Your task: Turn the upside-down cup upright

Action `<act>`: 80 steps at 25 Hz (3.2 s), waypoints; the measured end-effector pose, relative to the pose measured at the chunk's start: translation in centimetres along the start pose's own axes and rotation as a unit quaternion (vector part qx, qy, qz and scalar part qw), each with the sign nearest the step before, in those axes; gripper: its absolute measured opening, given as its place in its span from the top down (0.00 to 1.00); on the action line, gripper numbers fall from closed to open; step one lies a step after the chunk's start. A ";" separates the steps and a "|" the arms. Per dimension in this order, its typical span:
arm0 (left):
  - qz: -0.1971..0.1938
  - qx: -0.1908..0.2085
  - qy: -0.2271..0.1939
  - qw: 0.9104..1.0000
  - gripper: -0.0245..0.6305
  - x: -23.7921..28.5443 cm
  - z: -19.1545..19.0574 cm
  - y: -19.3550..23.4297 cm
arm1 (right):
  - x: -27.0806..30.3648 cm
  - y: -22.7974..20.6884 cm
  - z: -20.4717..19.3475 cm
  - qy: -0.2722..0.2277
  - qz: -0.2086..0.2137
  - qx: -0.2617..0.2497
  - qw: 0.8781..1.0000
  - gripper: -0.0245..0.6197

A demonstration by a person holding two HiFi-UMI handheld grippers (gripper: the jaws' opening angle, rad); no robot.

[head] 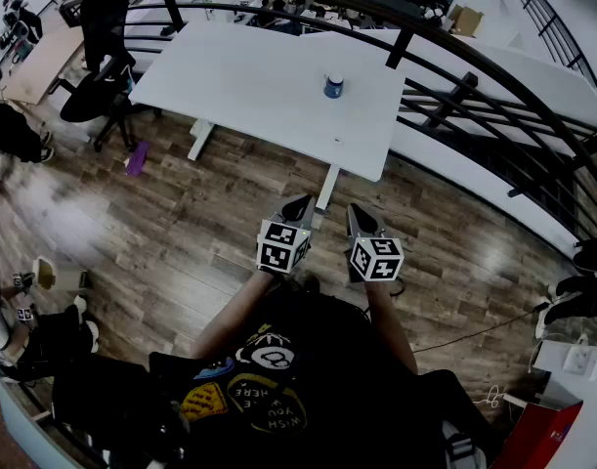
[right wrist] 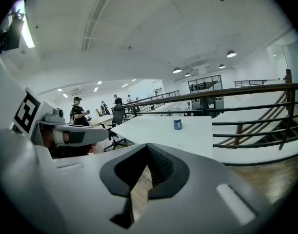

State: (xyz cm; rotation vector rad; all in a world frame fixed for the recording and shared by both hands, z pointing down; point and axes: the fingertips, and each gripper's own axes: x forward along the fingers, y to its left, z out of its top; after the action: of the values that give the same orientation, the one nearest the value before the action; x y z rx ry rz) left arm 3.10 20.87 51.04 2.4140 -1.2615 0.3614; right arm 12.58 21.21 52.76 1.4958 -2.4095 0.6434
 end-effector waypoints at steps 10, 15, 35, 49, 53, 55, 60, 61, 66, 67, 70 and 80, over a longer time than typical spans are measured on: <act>-0.001 -0.004 0.001 1.000 0.96 -0.2 -0.1 0.3 | 0.2 0.5 -0.4 0.006 0.004 0.001 1.000 0.96; -0.001 -0.006 0.002 1.000 0.96 -0.5 -0.3 0.9 | 0.7 0.8 -0.5 0.004 0.002 0.015 1.000 0.96; -0.005 -0.040 0.000 0.999 0.96 -3.3 -1.2 6.1 | 3.7 5.8 -1.5 0.026 0.006 0.038 0.999 0.96; -0.001 -0.008 -0.007 1.000 0.96 7.8 2.9 8.6 | 10.9 0.5 3.5 0.017 0.055 -0.026 0.998 0.96; 0.006 0.008 -0.008 1.000 0.96 11.9 5.2 8.8 | 13.1 -3.6 5.1 0.016 0.056 -0.008 0.998 0.96; 0.016 0.008 -0.001 1.000 0.96 13.5 5.7 9.4 | 14.4 -5.1 5.1 0.024 0.059 -0.003 0.998 0.96; 0.033 0.008 0.016 0.999 0.96 16.9 6.1 11.8 | 18.2 -7.2 5.0 0.052 0.068 -0.008 0.996 0.96; 0.035 0.011 0.019 0.999 0.96 17.7 6.2 12.3 | 19.0 -7.7 5.2 0.056 0.068 -0.008 0.996 0.96; 0.029 0.014 0.035 0.999 0.96 20.8 6.6 15.5 | 23.4 -8.6 6.1 0.064 0.065 0.001 0.996 0.96; 0.026 0.011 0.038 0.999 0.96 21.3 6.7 16.4 | 24.4 -8.7 6.3 0.064 0.064 0.003 0.996 0.96; 0.018 -0.005 0.041 0.999 0.96 23.1 7.1 19.1 | 27.4 -9.1 7.0 0.064 0.049 -0.001 0.997 0.96; -0.039 -0.007 0.075 0.996 0.96 28.8 6.7 24.8 | 35.3 -10.9 6.8 0.027 0.010 0.014 0.999 0.96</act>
State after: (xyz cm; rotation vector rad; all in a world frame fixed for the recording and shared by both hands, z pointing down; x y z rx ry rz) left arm -0.91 -15.92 62.00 2.3676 -1.0974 0.4994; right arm 6.65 -14.07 64.14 1.4474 -2.3879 0.7148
